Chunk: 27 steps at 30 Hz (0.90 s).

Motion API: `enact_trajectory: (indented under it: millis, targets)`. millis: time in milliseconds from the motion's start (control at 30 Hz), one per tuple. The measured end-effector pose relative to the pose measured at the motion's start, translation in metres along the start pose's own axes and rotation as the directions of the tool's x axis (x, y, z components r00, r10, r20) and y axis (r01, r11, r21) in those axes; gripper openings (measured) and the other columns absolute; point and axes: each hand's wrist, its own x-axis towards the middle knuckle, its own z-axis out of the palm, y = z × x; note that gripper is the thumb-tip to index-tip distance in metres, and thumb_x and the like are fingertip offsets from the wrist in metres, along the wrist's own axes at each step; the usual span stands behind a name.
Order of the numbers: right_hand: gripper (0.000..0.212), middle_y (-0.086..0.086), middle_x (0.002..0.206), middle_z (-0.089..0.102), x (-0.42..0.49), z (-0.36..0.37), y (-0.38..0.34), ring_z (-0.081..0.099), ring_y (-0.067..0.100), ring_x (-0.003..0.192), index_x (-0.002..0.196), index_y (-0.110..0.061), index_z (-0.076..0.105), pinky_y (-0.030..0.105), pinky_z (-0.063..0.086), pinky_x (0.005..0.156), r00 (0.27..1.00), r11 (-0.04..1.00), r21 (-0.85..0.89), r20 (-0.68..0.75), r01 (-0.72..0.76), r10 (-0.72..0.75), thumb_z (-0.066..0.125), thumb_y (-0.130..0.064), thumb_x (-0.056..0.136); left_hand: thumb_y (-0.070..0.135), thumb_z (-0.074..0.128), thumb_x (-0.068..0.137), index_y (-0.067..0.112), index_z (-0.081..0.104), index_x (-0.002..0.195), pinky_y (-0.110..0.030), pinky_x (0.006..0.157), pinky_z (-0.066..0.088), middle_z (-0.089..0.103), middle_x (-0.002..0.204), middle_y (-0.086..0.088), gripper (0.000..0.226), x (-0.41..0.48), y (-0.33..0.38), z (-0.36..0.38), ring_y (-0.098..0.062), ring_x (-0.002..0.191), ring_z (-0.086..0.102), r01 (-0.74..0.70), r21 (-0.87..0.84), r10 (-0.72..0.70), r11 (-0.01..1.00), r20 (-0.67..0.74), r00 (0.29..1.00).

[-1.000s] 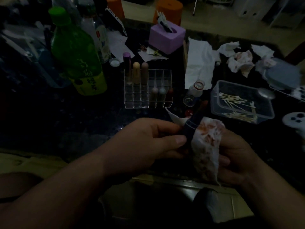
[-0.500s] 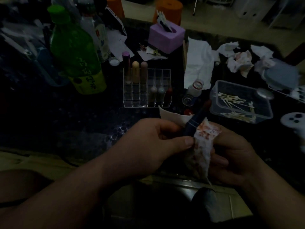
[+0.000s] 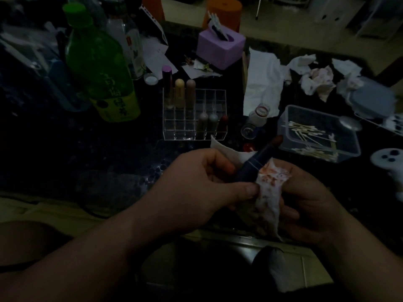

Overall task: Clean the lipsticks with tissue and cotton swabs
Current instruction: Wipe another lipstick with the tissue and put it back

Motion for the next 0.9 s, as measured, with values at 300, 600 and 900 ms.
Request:
enact_trajectory:
  millis: [300,600,900]
  targets:
    - [0.023,0.003,0.045,0.023,0.001,0.012,-0.003,0.039,0.015,0.041,0.083,0.004,0.06,0.025,0.041,0.061,0.999,0.995,0.092,0.028,-0.039,0.037,0.045,-0.002,0.099,0.035,0.072,0.073,0.015,0.075,0.082,-0.03,0.067,0.057,0.073,0.071,-0.007,0.022,0.001,-0.003,0.002,-0.019,0.064,0.069,-0.015,-0.12,0.029,0.993,0.116,0.993]
    - [0.01,0.017,0.058,0.058,-0.001,0.014,-0.005,0.054,0.012,0.036,0.085,0.008,0.053,0.025,0.049,0.057,0.994,1.0,0.021,-0.111,0.02,-0.018,0.059,0.002,0.091,0.025,0.076,0.07,0.009,0.066,0.105,-0.032,0.063,0.056,0.076,0.085,-0.012,0.04,0.002,-0.005,0.009,-0.02,0.067,0.069,0.003,-0.281,0.028,0.96,0.104,0.994]
    - [0.024,0.003,0.053,0.05,-0.002,0.007,-0.009,0.046,0.009,0.039,0.086,0.0,0.065,0.028,0.033,0.07,0.998,0.999,0.025,0.036,-0.043,0.042,0.05,-0.013,0.1,0.035,0.069,0.077,0.004,0.072,0.091,-0.03,0.057,0.05,0.065,0.076,-0.014,0.034,0.005,-0.008,0.011,-0.018,0.059,0.058,0.114,-0.451,-0.02,0.885,0.207,0.978]
